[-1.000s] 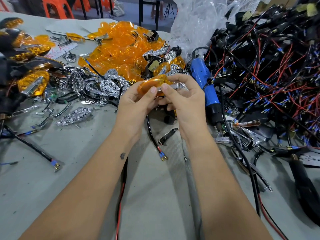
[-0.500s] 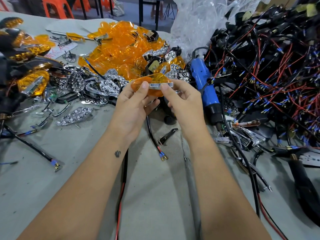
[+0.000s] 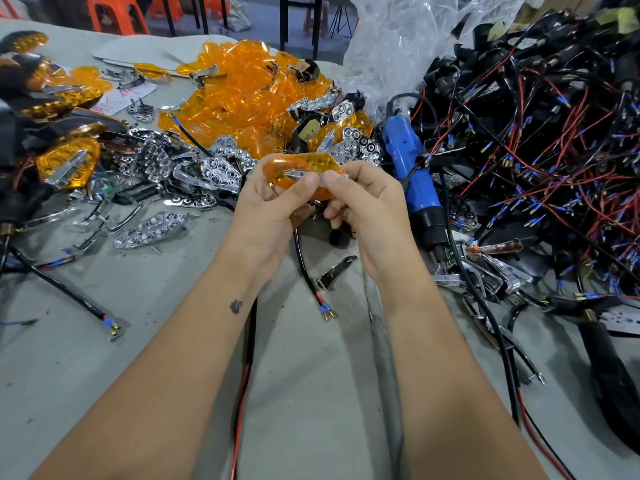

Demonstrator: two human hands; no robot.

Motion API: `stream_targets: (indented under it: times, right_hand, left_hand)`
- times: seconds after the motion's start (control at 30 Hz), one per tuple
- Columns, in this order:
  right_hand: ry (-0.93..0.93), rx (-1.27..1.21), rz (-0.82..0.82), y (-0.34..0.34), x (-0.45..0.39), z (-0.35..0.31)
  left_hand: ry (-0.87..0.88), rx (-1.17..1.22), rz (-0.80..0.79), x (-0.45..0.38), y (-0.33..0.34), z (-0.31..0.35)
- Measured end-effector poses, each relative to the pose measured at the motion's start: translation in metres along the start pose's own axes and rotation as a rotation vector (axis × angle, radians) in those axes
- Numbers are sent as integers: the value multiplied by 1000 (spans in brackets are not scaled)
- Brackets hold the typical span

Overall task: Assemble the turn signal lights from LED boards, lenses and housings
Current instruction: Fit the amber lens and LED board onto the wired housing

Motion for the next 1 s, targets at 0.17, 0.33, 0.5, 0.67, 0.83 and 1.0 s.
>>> stream_targets:
  times: [0.17,0.33,0.5,0.67,0.83,1.0]
  right_hand:
    - [-61,3,14,4,1,0]
    - [-48,97,25,3,1,2]
    - [-265,649,9,9,5,5]
    - [-368,899,-14,14,3,10]
    - [-201,763,85,12,1,11]
    - [-175,641,157,12,4,10]
  left_hand:
    - [26,44,-48,0,-1,3]
    - [22,-27,-1,-1,-3,5]
    - [14,-158,155,-2,-6,4]
    - [66,-401,67,2,0,7]
    - [137,-446,329,-2,-19,20]
    - [219,-626,688,-6,-49,35]
Point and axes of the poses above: each hand's wrist, its own x-axis away from the middle knuckle, its own y-axis out of the palm, z = x × y, the point moved 1 cm from there along -x, towards the middle knuckle, and after that the axes turned 5 degrees about x, right-handed, at the moved point
